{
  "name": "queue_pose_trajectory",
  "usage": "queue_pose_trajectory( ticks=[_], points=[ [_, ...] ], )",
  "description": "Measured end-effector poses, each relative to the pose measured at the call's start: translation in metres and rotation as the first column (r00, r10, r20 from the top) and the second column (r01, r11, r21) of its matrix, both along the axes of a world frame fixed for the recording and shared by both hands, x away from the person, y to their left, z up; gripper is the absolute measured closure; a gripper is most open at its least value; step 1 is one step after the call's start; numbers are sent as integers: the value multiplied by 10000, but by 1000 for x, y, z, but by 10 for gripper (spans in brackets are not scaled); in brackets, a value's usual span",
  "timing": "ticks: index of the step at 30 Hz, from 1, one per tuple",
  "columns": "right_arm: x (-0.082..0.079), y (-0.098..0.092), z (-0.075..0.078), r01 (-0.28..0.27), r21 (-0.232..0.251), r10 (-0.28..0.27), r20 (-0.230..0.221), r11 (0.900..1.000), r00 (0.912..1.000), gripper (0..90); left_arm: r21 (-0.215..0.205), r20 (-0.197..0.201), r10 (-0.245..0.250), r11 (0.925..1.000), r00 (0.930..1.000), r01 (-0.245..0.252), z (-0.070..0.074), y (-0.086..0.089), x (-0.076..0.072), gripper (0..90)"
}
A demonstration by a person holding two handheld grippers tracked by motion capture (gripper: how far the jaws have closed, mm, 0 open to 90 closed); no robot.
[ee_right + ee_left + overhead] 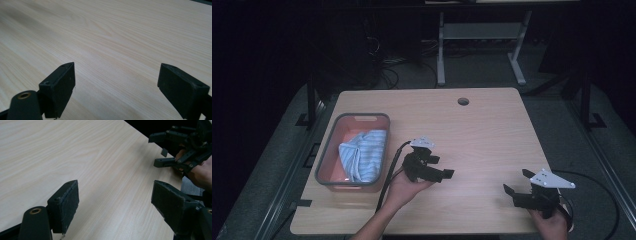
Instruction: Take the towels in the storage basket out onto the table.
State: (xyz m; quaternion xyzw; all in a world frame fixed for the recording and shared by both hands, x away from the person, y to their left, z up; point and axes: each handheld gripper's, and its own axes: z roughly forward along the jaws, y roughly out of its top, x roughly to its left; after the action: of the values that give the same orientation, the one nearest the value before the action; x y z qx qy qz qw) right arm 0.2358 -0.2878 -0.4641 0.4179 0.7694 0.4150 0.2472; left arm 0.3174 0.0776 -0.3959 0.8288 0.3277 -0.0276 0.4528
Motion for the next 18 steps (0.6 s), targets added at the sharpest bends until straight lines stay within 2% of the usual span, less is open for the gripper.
queue_pose_trajectory(
  ticks=[5,11,15,18],
  points=[
    [1,-1,-1,-7,-32,7,42,10000,10000,141,-150,25,113,9998,9999,-112,9,9,6,210],
    [1,-1,-1,12,-23,-12,-9,10000,10000,141,-39,68,267,9996,9996,-266,16,21,11,207],
    [1,-1,-1,25,-8,-25,-34,10000,10000,141,-138,76,395,9991,9992,-394,20,29,14,209],
    [1,0,-1,-27,-53,27,35,10000,10000,141,69,108,405,9992,9991,-406,24,34,16,209]
  ],
)
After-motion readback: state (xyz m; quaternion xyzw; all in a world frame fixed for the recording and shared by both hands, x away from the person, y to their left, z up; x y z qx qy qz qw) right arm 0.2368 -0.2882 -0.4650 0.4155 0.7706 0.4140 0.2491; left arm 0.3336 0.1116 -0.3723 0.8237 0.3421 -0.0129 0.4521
